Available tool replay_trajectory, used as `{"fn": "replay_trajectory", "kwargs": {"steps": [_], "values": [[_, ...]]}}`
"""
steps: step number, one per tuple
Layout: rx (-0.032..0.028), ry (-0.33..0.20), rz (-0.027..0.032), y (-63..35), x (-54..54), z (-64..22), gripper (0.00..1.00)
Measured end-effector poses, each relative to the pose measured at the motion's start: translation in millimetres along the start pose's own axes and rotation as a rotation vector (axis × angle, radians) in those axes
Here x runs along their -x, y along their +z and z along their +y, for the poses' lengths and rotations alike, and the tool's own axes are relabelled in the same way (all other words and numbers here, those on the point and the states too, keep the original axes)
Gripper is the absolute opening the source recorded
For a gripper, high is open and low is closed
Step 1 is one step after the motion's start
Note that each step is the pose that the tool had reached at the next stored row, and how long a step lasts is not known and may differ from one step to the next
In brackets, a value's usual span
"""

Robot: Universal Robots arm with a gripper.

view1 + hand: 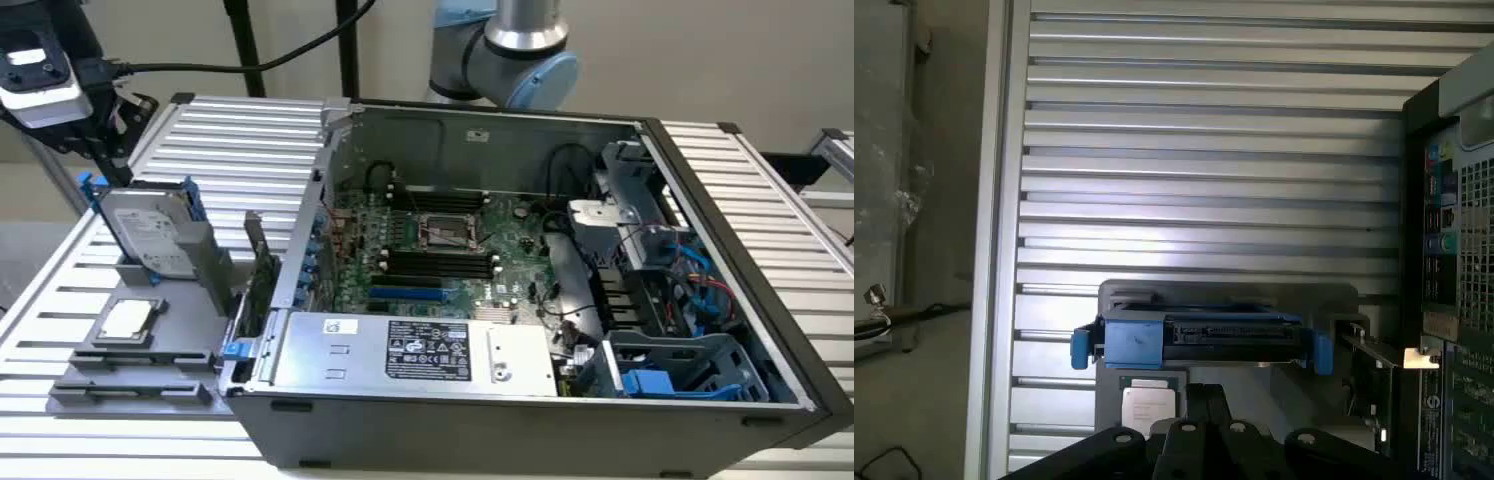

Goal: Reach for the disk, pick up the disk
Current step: 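Pick up the disk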

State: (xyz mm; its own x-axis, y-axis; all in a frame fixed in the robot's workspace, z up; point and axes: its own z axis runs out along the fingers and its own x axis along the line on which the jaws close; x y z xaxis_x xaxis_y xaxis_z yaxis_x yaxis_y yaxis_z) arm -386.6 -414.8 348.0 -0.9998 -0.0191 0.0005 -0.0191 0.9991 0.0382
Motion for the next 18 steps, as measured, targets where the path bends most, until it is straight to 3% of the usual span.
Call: {"fn": "replay_trajectory", "kwargs": {"steps": [14, 18], "values": [[0.0, 0.0, 0.0, 0.0, -0.2, 0.2, 0.11], [-0.0001, 0.0, 0.0, 0.2, -8.8, 5.4, 0.11]]}}
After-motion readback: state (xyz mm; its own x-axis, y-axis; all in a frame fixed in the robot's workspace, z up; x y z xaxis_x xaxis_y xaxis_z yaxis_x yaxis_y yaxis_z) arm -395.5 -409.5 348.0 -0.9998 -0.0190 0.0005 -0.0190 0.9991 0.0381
